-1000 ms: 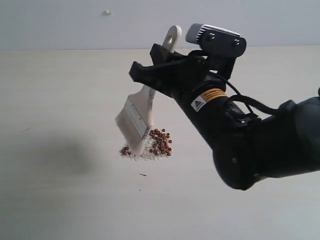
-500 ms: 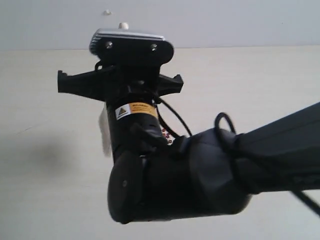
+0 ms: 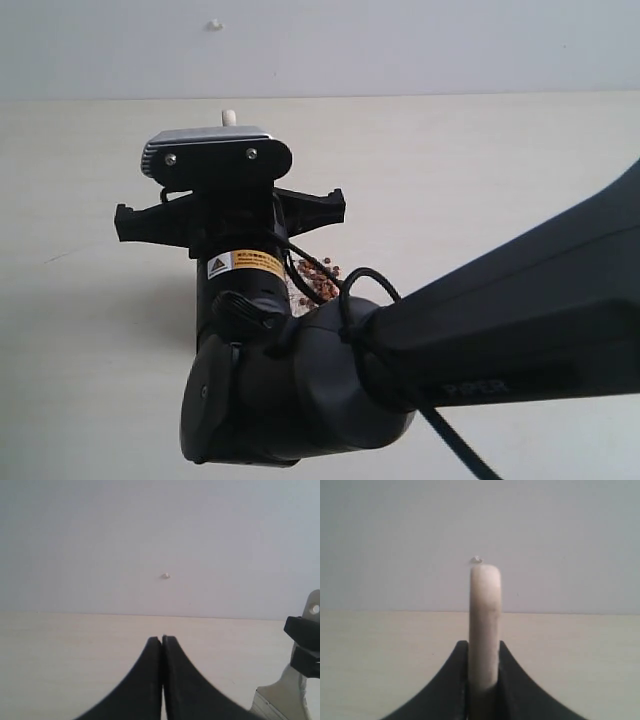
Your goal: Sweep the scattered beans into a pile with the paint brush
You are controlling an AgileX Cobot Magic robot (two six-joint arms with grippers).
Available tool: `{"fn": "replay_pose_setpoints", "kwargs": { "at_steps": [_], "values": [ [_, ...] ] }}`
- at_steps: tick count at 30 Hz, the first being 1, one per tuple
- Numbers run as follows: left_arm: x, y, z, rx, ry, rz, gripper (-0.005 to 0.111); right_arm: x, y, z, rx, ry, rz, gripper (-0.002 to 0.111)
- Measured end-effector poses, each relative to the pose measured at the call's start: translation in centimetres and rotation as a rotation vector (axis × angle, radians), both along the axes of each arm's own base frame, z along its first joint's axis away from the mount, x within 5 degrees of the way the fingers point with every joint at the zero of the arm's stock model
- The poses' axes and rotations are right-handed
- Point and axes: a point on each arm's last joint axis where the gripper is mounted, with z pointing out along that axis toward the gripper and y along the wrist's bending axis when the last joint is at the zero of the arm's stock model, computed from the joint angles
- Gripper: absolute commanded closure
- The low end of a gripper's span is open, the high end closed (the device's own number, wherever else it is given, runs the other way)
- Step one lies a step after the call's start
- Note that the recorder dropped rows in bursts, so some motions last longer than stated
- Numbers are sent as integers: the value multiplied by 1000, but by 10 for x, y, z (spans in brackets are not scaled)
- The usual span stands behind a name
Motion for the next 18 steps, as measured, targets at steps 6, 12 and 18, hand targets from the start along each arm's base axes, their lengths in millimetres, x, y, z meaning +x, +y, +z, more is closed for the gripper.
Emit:
{"fn": "replay_pose_setpoints", "kwargs": {
  "at_steps": [6, 12, 18],
  "values": [
    [0, 0, 0, 0, 0, 0, 107, 0, -1, -1, -78, -2, -10, 108],
    [0, 0, 0, 0, 0, 0, 107, 0, -1, -1, -90, -4, -9, 108],
    [0, 0, 0, 0, 0, 0, 107, 0, 0, 1, -92, -15, 3, 108]
  ]
}}
